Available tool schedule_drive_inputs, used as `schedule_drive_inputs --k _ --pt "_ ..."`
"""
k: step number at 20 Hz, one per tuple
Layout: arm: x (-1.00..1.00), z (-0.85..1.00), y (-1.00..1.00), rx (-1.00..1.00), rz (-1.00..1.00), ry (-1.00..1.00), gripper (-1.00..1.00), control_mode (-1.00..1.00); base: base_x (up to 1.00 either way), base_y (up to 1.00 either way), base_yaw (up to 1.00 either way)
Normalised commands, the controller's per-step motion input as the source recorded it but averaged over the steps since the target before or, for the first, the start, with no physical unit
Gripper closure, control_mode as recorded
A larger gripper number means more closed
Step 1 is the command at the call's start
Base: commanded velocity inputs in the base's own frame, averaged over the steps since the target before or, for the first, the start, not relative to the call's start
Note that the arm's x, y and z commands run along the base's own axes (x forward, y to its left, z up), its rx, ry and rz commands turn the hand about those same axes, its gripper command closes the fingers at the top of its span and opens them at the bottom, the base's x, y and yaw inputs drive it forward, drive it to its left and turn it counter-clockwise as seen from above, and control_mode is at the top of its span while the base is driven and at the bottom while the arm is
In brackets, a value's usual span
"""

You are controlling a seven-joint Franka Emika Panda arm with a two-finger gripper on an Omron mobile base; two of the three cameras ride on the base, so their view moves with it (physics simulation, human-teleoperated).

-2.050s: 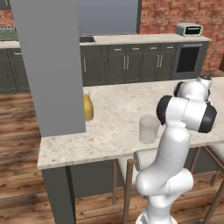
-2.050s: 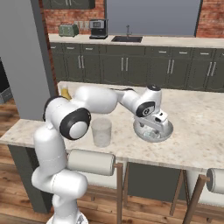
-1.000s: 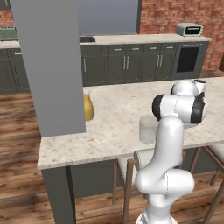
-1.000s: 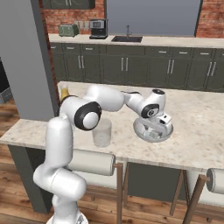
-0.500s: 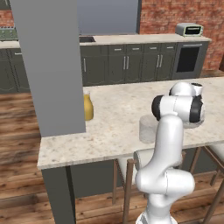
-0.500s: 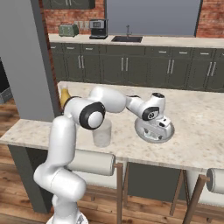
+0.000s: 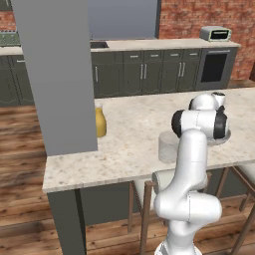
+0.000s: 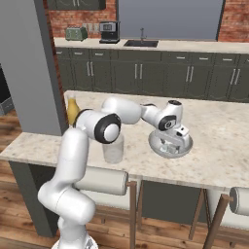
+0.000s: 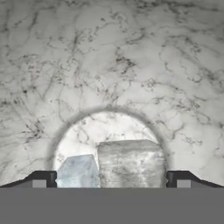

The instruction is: There are two ice cubes in the ice bowl. Place both ice cubes in the glass cup.

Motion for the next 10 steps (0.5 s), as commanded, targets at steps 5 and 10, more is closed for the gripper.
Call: schedule_drive_inputs --k 5,10 --pt "0.01 -0.37 0.00 0.00 0.00 0.02 -1.00 -1.00 0.00 0.00 0.00" --pt "0.00 -0.33 -0.05 0.00 0.00 0.01 -1.00 -1.00 0.00 0.00 0.00"
